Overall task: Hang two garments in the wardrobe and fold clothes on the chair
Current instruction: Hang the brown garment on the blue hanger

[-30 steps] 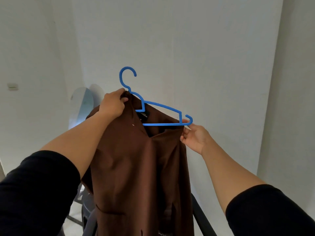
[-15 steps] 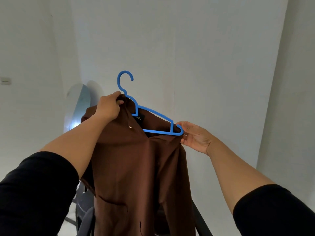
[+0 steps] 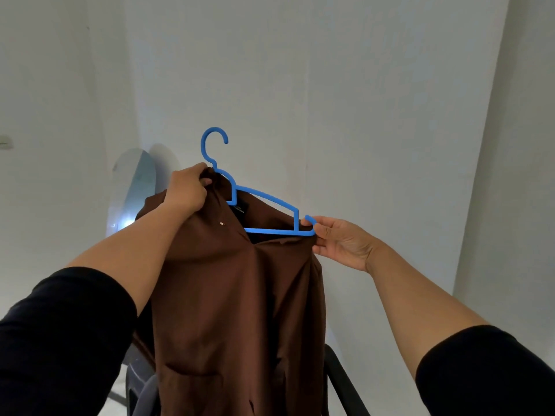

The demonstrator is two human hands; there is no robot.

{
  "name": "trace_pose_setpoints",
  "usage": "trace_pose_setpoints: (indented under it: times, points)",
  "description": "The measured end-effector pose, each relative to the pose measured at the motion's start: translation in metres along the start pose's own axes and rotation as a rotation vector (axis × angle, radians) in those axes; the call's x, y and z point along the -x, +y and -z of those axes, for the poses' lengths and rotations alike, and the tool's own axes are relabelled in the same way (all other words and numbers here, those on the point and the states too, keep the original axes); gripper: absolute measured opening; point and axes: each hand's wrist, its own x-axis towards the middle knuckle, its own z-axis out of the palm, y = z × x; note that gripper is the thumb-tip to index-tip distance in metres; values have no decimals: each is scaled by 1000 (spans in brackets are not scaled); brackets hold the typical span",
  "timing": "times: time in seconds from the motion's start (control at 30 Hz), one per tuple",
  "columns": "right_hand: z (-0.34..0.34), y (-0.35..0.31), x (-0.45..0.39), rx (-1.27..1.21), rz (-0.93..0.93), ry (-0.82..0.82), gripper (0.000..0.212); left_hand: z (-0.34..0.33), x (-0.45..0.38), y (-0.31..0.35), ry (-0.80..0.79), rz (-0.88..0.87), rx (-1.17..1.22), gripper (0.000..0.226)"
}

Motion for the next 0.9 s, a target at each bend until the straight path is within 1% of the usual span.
trace_pose_setpoints:
  times: [0.07,0.2,0.33,0.4,0.5,0.6,0.63,0.7,0.77,0.83,0.9]
  points:
    - [-1,0,-2,19,1,19,29,-2,1,-2,12,2,3,20]
    - [1,2,-7,42,-4,128,20,-3,3,-4,46,-6,33,22]
    - [4,-2,-15,176,-57,231,10,-3,7,-3,72,-117,-21,19]
    - [2,-5,-19,316,-104,334,5,-5,8,-1,86,-202,-85,17]
    - [-3,-6,-25,549,-125,538,8,-9,8,3,110,-300,-230,17]
    - [-14,-6,-29,929,-105,641,13,-11,10,10,141,-372,-344,19]
    - [-18,-7,-31,973,-84,656,18,-12,13,14,130,-399,-387,21]
    - [-29,-13,-35,928,-57,630,27,-18,24,22,89,-457,-501,27]
    - [-44,-22,-39,795,-21,569,26,-24,34,32,73,-484,-551,29]
    - [-58,-28,-41,674,51,509,22,-27,34,43,81,-463,-496,22]
    - [-68,-31,-39,633,142,421,18,-24,27,49,81,-390,-376,15]
